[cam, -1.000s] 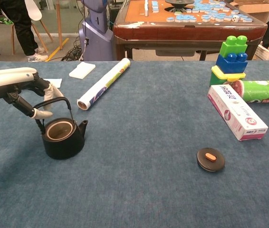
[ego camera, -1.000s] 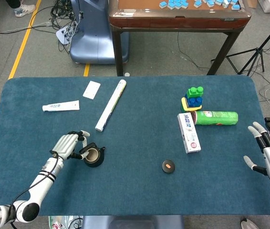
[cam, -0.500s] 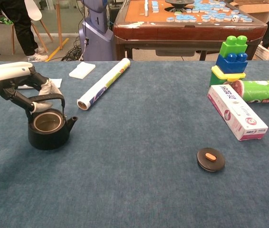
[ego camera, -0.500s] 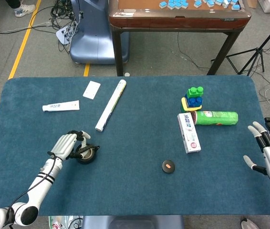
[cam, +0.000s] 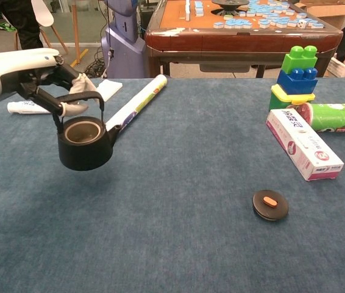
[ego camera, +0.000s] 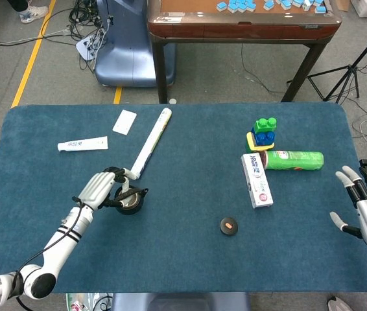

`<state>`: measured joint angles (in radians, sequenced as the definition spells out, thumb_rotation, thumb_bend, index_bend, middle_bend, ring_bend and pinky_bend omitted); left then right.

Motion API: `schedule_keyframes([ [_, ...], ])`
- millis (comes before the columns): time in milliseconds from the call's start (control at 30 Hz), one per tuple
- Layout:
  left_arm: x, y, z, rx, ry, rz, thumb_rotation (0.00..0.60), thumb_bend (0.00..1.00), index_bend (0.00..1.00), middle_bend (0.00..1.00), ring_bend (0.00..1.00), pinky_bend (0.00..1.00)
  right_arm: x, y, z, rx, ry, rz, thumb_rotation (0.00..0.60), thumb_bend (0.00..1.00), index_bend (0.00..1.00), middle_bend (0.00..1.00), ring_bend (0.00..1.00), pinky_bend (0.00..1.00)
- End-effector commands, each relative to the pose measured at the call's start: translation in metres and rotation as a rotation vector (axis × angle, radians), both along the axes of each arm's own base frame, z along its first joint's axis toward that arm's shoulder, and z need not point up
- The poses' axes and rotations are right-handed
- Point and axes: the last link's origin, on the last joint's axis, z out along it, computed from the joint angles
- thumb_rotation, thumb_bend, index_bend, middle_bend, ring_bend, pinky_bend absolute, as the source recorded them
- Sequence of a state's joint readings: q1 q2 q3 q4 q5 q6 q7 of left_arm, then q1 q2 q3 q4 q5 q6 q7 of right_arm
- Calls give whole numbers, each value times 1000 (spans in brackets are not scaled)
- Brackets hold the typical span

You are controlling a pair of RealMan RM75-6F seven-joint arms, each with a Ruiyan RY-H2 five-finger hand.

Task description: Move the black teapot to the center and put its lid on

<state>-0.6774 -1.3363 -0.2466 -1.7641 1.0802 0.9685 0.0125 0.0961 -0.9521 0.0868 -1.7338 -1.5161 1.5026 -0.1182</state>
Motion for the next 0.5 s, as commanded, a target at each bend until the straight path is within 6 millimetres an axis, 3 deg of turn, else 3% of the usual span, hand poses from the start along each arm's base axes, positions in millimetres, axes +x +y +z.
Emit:
schedule_keyframes([
  [33, 11, 6, -4, -4, -6, -25, 600, 355, 730, 325, 272, 126, 0, 0, 0, 1, 1, -3, 600, 263, 123, 129, 0, 0],
  [500, 56, 22, -33, -38, -2, -127, 600, 350, 728, 325, 266, 126, -5, 3, 1, -1, 4, -25, 600, 263, 123, 129, 0, 0],
])
